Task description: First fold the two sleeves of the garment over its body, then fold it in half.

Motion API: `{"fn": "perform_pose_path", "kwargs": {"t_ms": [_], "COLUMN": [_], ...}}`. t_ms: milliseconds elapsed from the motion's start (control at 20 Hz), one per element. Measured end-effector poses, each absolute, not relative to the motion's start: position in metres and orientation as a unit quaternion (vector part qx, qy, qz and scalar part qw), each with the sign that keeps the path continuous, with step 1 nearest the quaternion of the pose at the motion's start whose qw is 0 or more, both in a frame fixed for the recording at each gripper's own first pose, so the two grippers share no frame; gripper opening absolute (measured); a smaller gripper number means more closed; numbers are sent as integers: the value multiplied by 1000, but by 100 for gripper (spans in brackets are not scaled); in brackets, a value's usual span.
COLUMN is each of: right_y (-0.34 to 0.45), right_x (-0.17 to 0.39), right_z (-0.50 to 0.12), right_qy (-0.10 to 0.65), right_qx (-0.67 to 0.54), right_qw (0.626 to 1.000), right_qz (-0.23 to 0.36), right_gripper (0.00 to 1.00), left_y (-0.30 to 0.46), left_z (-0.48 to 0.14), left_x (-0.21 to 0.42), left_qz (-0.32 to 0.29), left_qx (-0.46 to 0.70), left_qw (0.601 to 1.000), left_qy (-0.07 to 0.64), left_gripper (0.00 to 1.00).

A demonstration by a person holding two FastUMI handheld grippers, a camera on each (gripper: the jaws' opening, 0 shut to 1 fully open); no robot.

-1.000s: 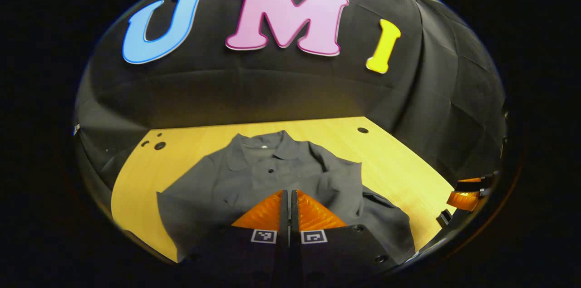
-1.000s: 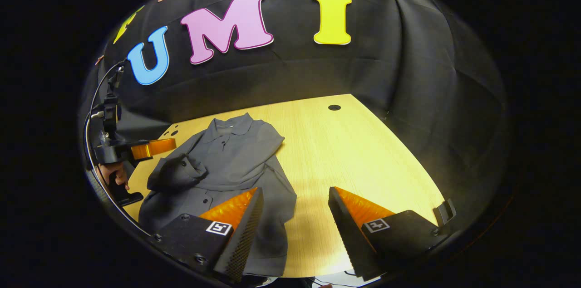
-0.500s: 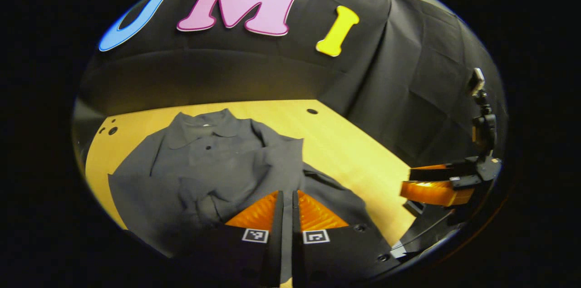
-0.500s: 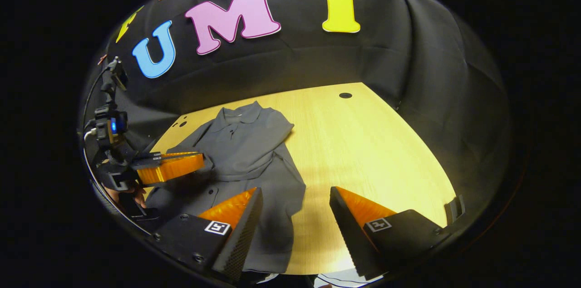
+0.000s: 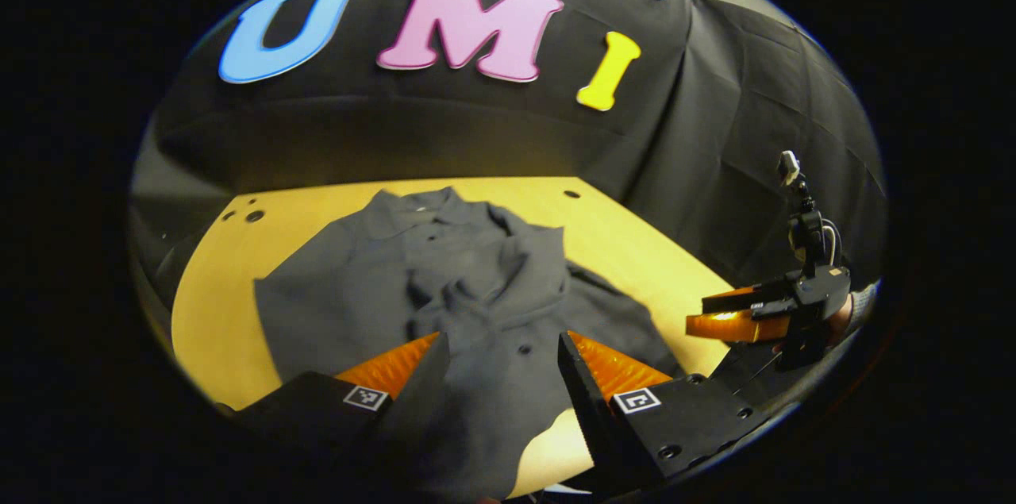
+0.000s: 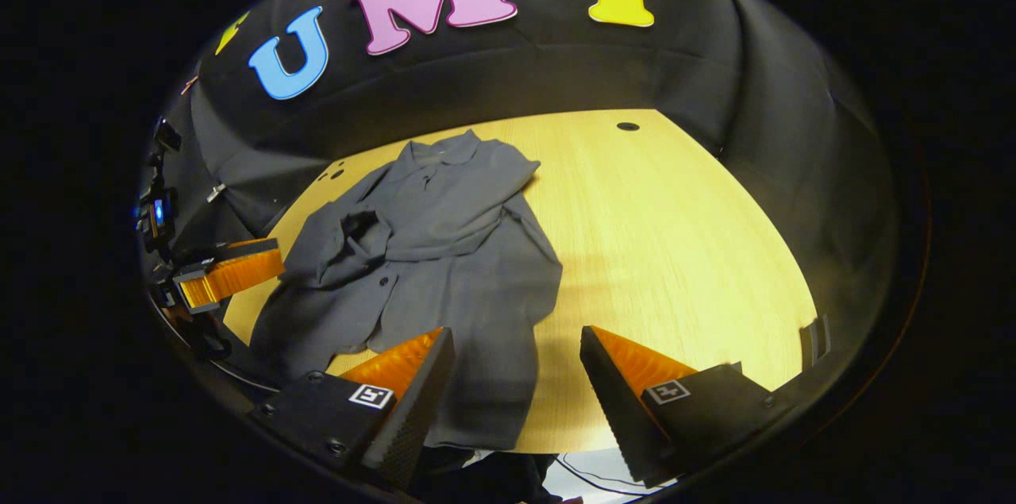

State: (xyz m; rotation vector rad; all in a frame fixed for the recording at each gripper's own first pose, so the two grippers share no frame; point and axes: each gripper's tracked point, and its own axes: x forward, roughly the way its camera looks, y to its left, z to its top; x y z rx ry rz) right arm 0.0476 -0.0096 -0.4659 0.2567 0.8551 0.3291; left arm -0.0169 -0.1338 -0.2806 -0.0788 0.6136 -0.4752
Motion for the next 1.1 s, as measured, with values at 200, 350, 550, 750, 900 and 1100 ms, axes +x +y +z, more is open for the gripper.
{"fn": "perform_pose_path", "kwargs": {"t_ms": [200, 350, 550, 750, 900, 1100], "right_y": [9, 23, 33, 36, 42, 45], "right_x": [29, 20, 23, 42, 51, 54], "right_z": [-482, -492, -506, -517, -532, -540], "right_qy": [434, 446, 456, 451, 459, 457], "right_qx": [111, 100, 83, 68, 55, 12], "right_qw": [877, 870, 867, 873, 870, 871], "right_qz": [171, 183, 185, 172, 172, 183], "right_gripper": [99, 99, 99, 99, 99, 98], "left_y": [-57, -15, 22, 26, 27, 24], "left_z": [-321, -346, -382, -401, -411, -414], "left_x": [-58, -83, -101, -86, -79, -76], "left_qz": [-168, -135, -98, -86, -79, -74], "left_qx": [-23, -8, 10, 7, 14, 20], "left_qw": [921, 915, 903, 897, 891, 883], "left_qy": [352, 379, 418, 433, 446, 462], "left_gripper": [88, 88, 88, 88, 88, 89]}}
